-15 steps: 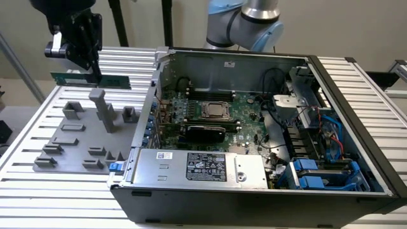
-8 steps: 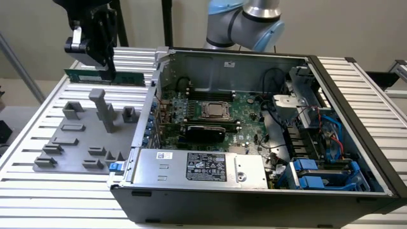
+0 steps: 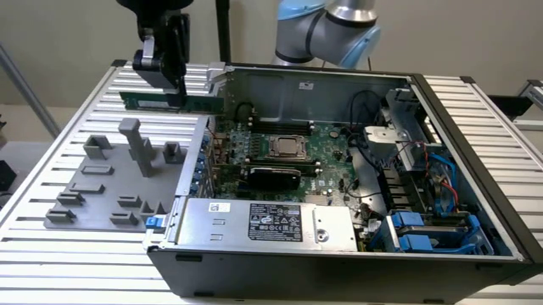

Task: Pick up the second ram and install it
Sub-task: 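Pick up the second ram and move it above second insertion slot, then insert the second ram into the second slot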

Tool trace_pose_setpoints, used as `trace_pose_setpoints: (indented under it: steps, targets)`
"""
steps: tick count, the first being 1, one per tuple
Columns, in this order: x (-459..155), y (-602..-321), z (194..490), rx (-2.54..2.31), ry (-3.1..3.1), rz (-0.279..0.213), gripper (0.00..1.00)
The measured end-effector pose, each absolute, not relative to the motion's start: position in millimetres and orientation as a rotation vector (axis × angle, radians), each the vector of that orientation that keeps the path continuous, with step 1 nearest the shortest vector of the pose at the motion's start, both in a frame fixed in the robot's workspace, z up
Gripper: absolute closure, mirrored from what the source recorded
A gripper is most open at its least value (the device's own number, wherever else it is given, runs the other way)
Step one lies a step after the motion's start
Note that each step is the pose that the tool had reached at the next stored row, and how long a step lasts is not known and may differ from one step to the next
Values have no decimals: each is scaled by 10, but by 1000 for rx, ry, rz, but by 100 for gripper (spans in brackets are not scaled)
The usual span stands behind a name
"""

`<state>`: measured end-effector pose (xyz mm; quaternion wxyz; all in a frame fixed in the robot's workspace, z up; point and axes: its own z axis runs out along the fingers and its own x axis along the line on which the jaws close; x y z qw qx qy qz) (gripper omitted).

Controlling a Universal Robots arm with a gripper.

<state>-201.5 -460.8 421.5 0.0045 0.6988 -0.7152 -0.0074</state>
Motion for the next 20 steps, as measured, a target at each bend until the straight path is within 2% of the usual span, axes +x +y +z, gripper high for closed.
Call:
trace_pose_setpoints:
  steps: [8,20]
  targets:
    - [-1653,-4560,4191,2189,-2241,-24,100]
    - [-1107,-4373,3990,2189,-2241,-24,100]
